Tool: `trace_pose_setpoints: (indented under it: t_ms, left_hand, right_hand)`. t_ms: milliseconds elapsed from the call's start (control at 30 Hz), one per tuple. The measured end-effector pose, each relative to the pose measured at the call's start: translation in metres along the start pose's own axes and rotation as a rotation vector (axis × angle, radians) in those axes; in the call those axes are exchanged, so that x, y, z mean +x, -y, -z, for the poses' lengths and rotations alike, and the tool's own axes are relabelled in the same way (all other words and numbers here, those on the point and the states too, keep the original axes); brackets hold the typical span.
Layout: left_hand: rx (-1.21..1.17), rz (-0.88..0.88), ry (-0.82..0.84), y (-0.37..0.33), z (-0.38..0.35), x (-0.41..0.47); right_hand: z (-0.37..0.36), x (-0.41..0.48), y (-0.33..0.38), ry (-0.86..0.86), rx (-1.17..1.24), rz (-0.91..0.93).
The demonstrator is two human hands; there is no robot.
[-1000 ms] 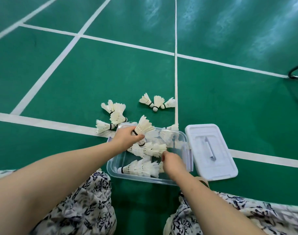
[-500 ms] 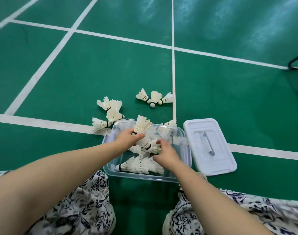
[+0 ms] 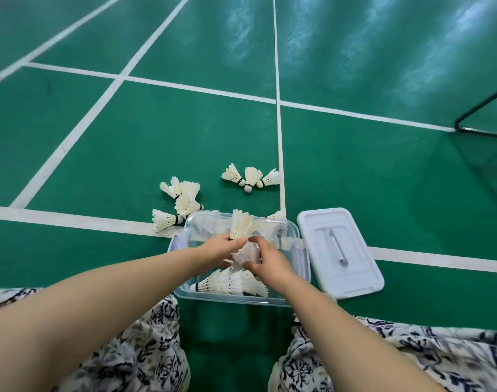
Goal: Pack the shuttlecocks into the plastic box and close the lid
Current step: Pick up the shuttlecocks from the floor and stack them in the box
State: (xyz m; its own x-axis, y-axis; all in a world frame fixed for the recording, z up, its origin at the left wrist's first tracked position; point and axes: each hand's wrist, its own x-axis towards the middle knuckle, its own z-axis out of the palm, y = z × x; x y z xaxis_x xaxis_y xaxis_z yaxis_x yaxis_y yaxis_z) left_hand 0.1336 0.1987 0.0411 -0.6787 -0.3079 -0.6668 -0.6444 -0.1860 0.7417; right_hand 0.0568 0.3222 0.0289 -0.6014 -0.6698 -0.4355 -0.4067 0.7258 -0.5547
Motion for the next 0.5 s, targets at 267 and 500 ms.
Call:
trace_pose_setpoints:
  t_ms: [267,500]
  left_hand:
    - [0.128,-0.07,-0.172,-0.003,0.015,0.006]
    - [0.113,-0.03,-0.195,0.005,0.025,0.01]
  right_hand:
    - [0.011,0.008,-0.017,-0.11,-0.308,0.024]
    - [-0.005,0.024,-0.026,-0.014,-0.55,0.071]
